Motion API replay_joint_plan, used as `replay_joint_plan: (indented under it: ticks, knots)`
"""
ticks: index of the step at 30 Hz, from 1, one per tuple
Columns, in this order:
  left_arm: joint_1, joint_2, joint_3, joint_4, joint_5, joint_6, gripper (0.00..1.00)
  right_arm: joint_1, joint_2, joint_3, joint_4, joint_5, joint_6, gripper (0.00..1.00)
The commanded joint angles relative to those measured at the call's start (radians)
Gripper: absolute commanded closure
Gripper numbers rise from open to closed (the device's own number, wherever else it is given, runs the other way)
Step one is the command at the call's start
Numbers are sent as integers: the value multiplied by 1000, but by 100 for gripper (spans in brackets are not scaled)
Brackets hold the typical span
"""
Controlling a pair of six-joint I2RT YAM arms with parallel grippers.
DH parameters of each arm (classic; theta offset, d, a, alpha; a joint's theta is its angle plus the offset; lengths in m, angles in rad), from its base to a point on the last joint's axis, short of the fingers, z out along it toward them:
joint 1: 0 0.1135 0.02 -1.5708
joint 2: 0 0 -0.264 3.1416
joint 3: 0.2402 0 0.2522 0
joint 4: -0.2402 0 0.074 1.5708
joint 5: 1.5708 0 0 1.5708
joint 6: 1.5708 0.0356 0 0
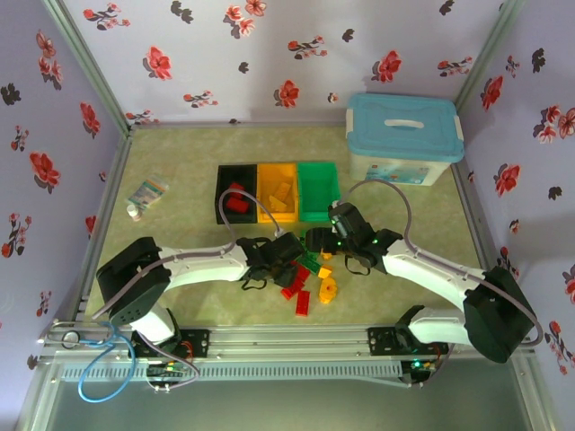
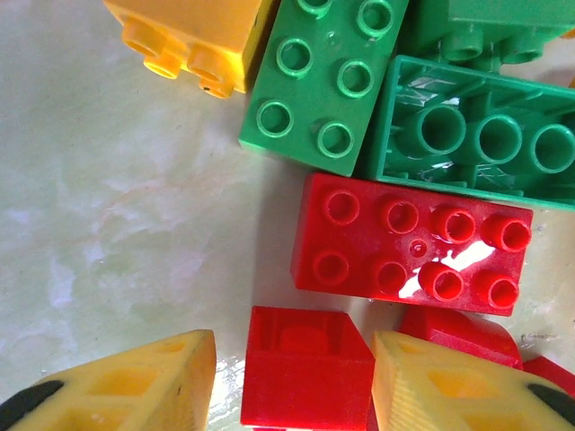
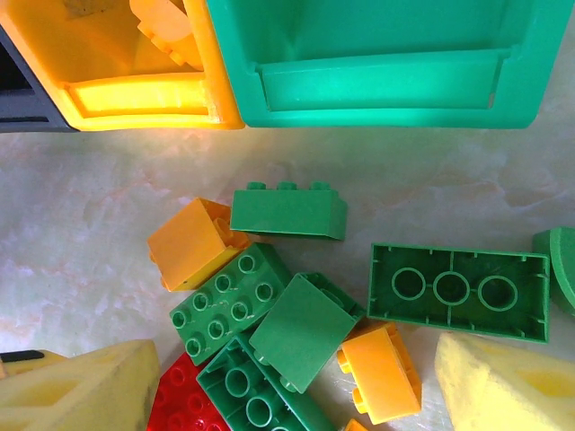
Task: Sort the legos into containers by color
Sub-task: Pick up the lego from the middle-left of the table, then place the lego in the container.
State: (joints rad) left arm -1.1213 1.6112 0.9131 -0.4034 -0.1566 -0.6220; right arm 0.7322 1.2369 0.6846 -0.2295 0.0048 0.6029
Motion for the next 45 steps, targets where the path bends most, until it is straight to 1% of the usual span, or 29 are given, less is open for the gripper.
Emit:
replay_joint_plan:
  ticks: [1,5,9,14,18,23,27,29,32,39,41,42,43,44,45]
  knots:
    - [-7,18,29,-44,-4,-8,52,8,-8,-12,20,24,9,19]
    - [-7,20,30,-55,-7,-13,54,7,-2,-9,23,22,7,19]
    - [-2,14,33,-75,-25,-18,61,7,11,-1,24,19,3,19]
    - [44,-50,16,-81,-40,-15,64,6,13,9,20,20,-2,19]
    - [136,-154,-9,-80,-49,-7,65,6,16,11,19,22,-6,20]
    - [328,-302,-19,-53,-50,5,65,7,23,10,26,15,0,19]
    - [473,-348,1,-9,-33,18,65,9,21,5,27,11,8,20]
    - [521,-336,32,6,-23,38,65,11,14,-2,28,11,15,20]
    - [569,-284,92,18,0,69,65,13,1,-7,20,17,16,20]
    - [632,-109,229,20,23,127,65,15,-27,-11,2,27,18,20]
    - [645,-58,286,12,29,142,64,16,-28,-8,-2,25,18,20]
    - [651,-34,317,-1,30,150,62,16,-28,-6,-4,24,17,20]
    - [653,-10,355,-24,31,158,54,17,-28,-4,-6,24,17,20]
    - [655,11,391,-52,32,161,43,18,-29,-4,-10,26,16,20]
    - [655,21,411,-71,38,159,37,18,-32,-5,-10,27,17,20]
